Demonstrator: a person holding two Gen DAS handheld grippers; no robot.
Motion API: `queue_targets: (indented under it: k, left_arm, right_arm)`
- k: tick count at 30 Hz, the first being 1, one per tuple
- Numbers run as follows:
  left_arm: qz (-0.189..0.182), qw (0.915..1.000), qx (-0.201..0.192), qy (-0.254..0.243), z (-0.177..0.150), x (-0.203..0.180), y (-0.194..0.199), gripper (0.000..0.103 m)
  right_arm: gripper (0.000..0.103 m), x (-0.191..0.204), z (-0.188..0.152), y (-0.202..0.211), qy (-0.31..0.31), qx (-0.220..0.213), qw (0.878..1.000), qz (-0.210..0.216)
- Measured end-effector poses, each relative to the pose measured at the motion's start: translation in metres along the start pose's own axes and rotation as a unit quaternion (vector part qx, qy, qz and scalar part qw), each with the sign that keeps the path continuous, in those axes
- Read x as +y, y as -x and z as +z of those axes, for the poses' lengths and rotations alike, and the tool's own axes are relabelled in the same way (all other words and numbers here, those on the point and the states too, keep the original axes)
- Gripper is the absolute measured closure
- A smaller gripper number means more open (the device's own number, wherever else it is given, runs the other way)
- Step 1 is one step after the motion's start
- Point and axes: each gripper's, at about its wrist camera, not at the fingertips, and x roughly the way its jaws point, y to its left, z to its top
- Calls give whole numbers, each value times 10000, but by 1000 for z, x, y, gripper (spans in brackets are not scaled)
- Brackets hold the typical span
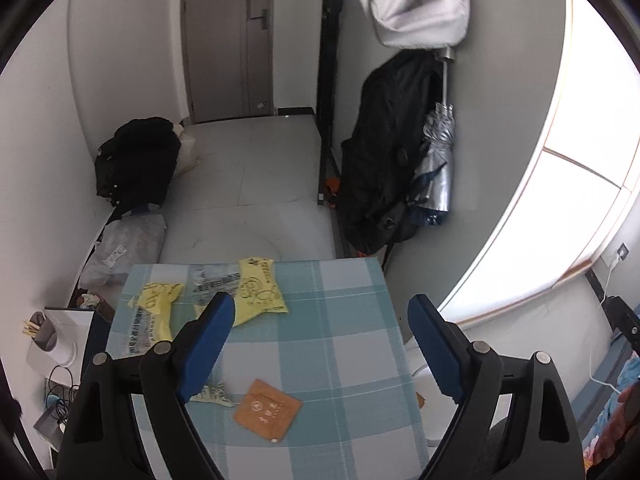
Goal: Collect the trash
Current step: 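Move both tools back from the bin to above the table, then lower the right gripper toward the brown printed sachet on the table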
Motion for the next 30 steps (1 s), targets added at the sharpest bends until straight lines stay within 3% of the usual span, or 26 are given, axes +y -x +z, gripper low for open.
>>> queue_targets:
  k: [2, 6, 10, 17, 23, 30]
  left_arm:
    - [123, 9998, -106, 145, -2, 18, 6, 11]
    - [301, 9980, -317, 465, -8, 57, 18, 11]
    - [464, 9961, -388, 641, -17, 83, 23, 11]
    - [439, 9933, -388, 994, -35, 135, 32, 10]
    - [794, 9881, -583, 1179, -62, 178, 25, 10]
    - [941, 9840, -236, 1492, -79, 209, 4, 10]
  right_arm:
    - [17, 27, 4, 6, 209, -145, 9995, 189]
    - [14, 75, 4, 8, 568, -269, 9967, 507]
    - [14, 116, -7, -1, 873, -212, 9930, 770]
    - [14, 174, -34, -29, 1224, 83, 9859, 1139]
    - [8, 212, -59, -56, 1685, 286, 9785, 1151]
    - [6, 233, -88, -100, 1953, 697, 9731, 1000]
